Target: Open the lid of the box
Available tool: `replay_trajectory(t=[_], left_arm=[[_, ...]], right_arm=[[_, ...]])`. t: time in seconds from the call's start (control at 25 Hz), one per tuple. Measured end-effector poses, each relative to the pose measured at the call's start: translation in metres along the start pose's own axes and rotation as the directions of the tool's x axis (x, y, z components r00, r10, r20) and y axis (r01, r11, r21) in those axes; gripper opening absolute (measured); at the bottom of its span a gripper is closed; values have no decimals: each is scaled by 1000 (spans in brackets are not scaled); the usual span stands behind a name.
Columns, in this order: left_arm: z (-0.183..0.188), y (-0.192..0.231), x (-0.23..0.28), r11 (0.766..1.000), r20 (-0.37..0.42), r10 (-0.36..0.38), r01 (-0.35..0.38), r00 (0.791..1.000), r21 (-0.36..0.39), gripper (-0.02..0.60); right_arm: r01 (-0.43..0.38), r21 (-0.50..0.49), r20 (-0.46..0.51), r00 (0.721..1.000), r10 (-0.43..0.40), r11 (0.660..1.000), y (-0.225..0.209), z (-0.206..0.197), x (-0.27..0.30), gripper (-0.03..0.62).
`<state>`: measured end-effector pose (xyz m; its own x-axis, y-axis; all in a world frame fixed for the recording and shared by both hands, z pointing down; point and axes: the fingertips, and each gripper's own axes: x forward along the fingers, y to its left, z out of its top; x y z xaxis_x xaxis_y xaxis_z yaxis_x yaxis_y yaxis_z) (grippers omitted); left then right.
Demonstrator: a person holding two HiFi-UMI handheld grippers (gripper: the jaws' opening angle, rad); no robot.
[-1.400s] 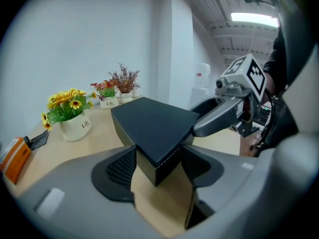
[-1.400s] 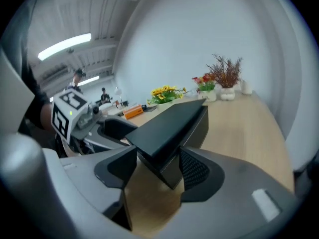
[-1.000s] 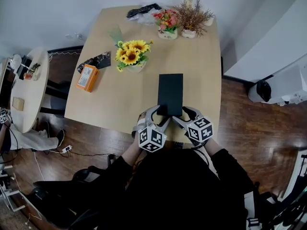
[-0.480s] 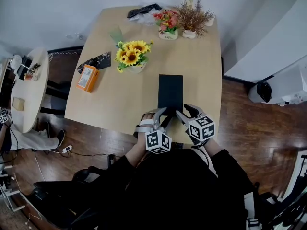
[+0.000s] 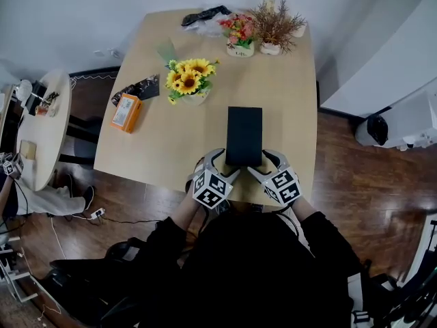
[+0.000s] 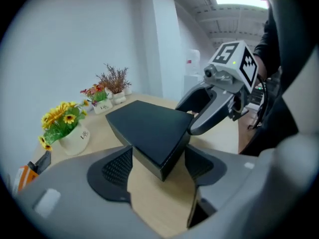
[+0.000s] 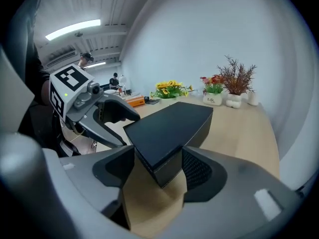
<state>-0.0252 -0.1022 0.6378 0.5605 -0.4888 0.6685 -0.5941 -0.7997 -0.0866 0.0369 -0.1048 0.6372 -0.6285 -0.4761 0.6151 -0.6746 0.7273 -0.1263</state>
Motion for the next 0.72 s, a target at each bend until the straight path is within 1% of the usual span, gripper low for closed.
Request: replay_trajectory(t=[0.08, 0.2, 0.24, 0.28, 0.32, 0.36, 0.4, 0.44, 0.48, 0.52, 0.56, 0.6, 0.64, 0.68, 0.72], left_arm=[[1, 2, 3, 1000, 5, -2, 2, 1000, -23, 282], [4, 3, 5, 999, 14, 24, -23, 1000, -38, 270], [4, 3, 5, 999, 15, 32, -31, 999, -40, 268], [4, 2, 5, 998, 16, 38, -37, 999, -42, 268], [3, 2, 4, 998, 16, 43, -42, 999, -42, 268], [3, 2, 4, 998, 15, 46, -45, 999, -41, 268], [3, 2, 4, 998, 14, 47, -46, 999, -39, 268], [3, 2, 4, 998, 13, 47, -47, 999, -35, 268], [3, 1, 5, 998, 12, 48, -47, 999, -33, 268], [3, 1, 5, 998, 11, 47, -47, 999, -30, 268], [2, 2, 5, 999, 8, 46, -46, 999, -28, 268], [2, 2, 5, 999, 5, 46, -46, 999, -25, 268], [1, 2, 5, 999, 2, 46, -46, 999, -21, 268], [1, 3, 5, 999, 0, 48, -48, 999, -17, 268], [1, 3, 5, 999, -2, 50, -50, 999, -16, 268]], right_arm=[[-11, 36, 8, 1000, 11, 999, 0, 1, 0, 296], [-39, 98, 11, 999, 38, 994, -2, 3, 0, 288], [-51, 133, 17, 999, 49, 990, -3, 4, -1, 288], [-67, 196, 33, 998, 62, 978, -5, 5, -2, 288], [-87, 293, 61, 996, 72, 952, -9, 8, -3, 281], [-107, 404, 91, 993, 76, 908, -15, 10, -4, 244], [-122, 492, 113, 991, 76, 862, -21, 11, -5, 187], [-128, 528, 120, 990, 76, 839, -25, 12, -6, 161], [-126, 508, 116, 990, 78, 852, -26, 14, -8, 163], [-120, 443, 106, 991, 81, 889, -23, 15, -9, 164], [-112, 345, 90, 992, 86, 932, -17, 17, -9, 208], [-104, 233, 66, 994, 91, 967, -10, 16, -9, 278], [-93, 124, 36, 995, 89, 988, -4, 14, -8, 313], [-77, 37, 9, 997, 77, 996, 0, 11, -6, 328], [-54, -21, -9, 998, 54, 998, 1, 9, -4, 344]])
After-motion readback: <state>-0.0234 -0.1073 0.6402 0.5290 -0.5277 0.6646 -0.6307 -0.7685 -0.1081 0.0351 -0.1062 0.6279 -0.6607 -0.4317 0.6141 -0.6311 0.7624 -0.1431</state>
